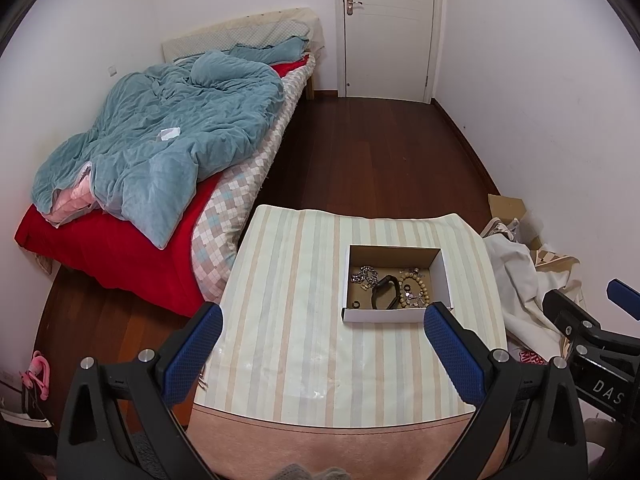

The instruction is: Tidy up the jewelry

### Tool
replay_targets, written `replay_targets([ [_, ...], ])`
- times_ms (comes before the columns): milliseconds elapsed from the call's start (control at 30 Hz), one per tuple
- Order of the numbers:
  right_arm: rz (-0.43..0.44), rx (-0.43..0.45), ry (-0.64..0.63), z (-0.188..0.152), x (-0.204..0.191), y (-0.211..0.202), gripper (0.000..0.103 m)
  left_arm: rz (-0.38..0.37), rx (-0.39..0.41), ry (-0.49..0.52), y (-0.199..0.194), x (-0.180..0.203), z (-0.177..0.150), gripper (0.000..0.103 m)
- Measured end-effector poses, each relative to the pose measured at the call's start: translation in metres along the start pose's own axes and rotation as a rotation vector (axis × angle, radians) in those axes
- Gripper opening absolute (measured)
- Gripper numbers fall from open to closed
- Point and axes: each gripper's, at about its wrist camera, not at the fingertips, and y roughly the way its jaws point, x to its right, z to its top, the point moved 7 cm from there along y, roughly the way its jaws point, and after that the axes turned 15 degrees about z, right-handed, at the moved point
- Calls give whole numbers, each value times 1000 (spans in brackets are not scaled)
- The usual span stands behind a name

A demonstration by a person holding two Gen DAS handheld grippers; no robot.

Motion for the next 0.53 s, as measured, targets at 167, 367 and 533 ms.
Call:
replay_targets([
  [167, 4, -2, -5, 1, 0, 1, 103, 0, 0, 0, 0, 0, 0, 103],
  [367, 4, -3, -8, 2, -2, 1, 103, 1, -1, 0, 0, -1, 0, 103],
  [533, 6, -4, -9, 2, -1, 0, 103, -8, -1, -12, 1, -7, -1, 103],
])
